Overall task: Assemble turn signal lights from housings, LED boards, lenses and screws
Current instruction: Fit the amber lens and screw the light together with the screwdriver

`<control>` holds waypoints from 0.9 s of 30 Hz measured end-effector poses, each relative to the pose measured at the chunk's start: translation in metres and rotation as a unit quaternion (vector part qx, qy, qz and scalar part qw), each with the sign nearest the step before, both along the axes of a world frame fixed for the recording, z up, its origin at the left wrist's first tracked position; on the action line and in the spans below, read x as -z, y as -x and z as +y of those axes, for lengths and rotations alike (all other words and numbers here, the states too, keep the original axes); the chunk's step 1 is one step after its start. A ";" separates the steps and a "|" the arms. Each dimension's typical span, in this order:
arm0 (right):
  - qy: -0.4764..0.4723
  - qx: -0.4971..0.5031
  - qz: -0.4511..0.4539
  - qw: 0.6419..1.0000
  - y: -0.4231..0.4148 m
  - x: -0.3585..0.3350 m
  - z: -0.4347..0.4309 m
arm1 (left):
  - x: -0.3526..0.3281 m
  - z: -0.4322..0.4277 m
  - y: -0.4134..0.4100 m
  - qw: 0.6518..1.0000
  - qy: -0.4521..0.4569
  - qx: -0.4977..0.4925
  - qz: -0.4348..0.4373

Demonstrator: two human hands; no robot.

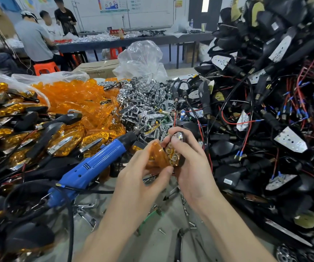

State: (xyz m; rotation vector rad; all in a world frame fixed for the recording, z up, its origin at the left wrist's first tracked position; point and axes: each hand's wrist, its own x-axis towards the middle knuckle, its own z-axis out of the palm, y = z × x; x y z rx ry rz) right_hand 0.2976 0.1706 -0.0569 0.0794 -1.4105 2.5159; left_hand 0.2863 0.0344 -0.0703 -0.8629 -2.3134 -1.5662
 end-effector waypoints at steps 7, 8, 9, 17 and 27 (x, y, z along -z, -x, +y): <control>-0.077 0.049 0.011 0.996 0.000 0.007 -0.001 | 0.003 0.000 0.002 0.999 0.031 -0.009 0.009; -0.087 0.049 0.015 0.995 0.000 0.008 -0.001 | 0.003 -0.001 0.002 0.999 0.035 -0.005 0.005; -0.099 0.048 0.019 0.994 0.000 0.008 -0.002 | 0.003 -0.001 0.002 0.999 0.040 -0.001 0.002; -0.169 0.043 0.030 0.984 -0.001 0.011 -0.004 | 0.001 -0.004 0.003 0.998 0.057 0.014 -0.003; -0.147 0.018 0.027 0.989 -0.001 0.013 -0.002 | -0.001 -0.002 0.001 0.998 0.059 0.017 -0.008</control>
